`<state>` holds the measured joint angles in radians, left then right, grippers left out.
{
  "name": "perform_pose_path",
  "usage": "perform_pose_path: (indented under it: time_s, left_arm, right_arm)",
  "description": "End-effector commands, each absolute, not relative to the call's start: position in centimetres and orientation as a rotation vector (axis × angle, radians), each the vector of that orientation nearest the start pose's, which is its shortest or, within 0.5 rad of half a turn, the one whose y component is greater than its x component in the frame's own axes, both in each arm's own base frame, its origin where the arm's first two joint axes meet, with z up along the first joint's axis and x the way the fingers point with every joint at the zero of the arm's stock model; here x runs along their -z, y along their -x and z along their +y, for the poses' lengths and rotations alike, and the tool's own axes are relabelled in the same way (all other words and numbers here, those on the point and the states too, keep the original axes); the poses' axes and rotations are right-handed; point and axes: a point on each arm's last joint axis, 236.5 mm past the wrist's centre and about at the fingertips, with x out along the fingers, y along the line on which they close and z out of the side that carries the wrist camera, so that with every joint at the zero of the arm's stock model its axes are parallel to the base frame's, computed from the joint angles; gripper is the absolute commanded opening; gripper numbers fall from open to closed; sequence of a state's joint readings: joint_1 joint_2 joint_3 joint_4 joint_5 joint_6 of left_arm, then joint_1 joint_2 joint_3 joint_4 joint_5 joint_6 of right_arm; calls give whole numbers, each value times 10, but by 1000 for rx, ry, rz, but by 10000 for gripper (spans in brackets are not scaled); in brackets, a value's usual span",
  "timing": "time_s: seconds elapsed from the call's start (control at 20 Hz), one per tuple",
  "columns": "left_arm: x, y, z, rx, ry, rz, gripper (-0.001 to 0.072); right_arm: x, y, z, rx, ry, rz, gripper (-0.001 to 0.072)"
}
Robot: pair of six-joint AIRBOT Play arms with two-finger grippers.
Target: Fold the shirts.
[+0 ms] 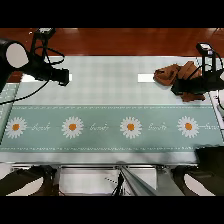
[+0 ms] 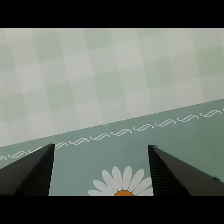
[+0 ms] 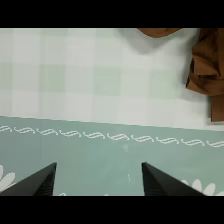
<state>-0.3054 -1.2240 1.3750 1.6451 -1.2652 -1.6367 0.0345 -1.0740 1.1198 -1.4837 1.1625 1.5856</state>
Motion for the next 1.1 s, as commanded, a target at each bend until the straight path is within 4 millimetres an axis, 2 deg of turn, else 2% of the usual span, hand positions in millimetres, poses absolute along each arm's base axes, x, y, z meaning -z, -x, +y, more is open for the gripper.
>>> perform_pose_path:
  time_s: [0.0, 0.7, 0.75, 0.9, 1.05]
  left_arm:
    - [-102, -388, -105, 186, -170, 1099, 715]
    - [-102, -388, -105, 186, -170, 1099, 715]
    - [-103, -389, -105, 187, -169, 1095, 715]
    - [-117, -413, -114, 202, -152, 974, 714]
    - [-129, -430, -120, 213, -139, 883, 715]
  right_arm:
    - [-70, -363, 32, -75, -70, 1118, 605]
    - [-72, -366, 33, -78, -75, 1103, 605]
    - [-76, -373, 36, -85, -89, 1071, 605]
    - [-87, -392, 32, -73, -78, 977, 605]
    - [-116, -430, 0, 21, 35, 774, 603]
